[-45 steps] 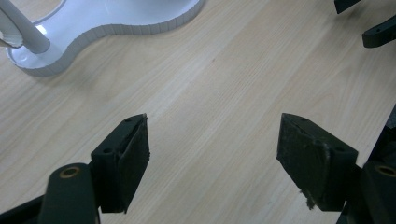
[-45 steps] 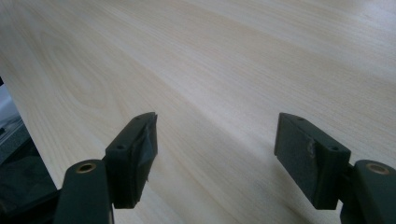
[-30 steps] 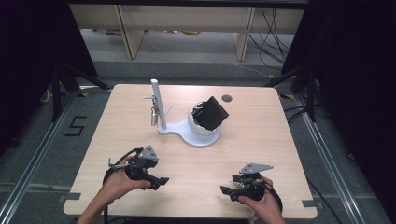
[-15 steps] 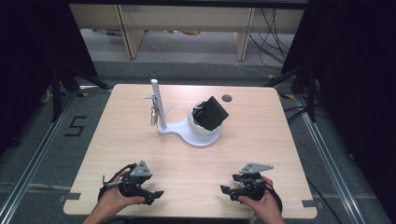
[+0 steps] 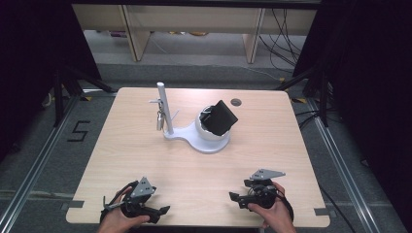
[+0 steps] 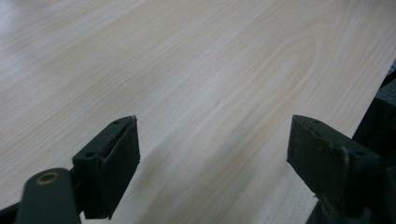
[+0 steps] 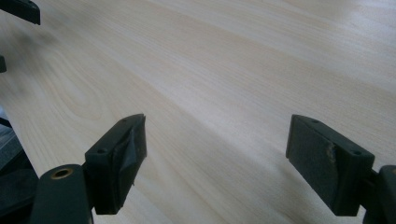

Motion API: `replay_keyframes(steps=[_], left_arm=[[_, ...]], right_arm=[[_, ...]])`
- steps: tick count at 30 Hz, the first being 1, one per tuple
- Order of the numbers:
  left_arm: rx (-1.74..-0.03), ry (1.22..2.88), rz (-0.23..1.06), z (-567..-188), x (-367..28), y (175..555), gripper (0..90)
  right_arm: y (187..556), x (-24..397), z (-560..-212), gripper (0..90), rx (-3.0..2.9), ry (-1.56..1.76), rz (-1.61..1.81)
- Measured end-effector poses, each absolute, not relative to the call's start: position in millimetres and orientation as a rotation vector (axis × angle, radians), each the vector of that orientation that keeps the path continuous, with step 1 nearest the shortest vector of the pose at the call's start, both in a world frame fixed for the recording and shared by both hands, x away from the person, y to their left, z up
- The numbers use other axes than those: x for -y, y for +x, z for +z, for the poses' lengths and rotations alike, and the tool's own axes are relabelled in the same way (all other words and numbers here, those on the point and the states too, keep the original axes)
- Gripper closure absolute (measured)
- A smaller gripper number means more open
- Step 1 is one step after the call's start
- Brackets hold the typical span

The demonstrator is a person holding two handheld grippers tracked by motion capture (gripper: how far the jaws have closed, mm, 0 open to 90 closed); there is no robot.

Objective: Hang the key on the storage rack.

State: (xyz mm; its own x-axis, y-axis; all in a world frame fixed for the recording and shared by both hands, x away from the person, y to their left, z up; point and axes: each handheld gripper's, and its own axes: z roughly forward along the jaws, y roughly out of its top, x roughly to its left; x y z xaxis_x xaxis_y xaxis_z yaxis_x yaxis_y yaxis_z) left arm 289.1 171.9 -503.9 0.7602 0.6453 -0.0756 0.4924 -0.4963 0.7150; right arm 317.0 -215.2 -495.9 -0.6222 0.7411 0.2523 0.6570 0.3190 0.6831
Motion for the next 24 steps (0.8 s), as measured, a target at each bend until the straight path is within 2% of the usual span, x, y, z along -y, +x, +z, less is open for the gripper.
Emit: replay_keyframes(steps=[12, 24], left_arm=[[-0.876, 2.161, 0.264, -511.6, -170.7, 286.5, 15.0], [-0.875, 2.193, 0.276, -513.3, -174.1, 289.1, 14.9]], right_arm=[[317.0, 213.8, -496.4, 21.2, -2.467, 1.278, 1.183], [314.3, 211.4, -495.2, 21.3, -2.474, 1.323, 1.172]])
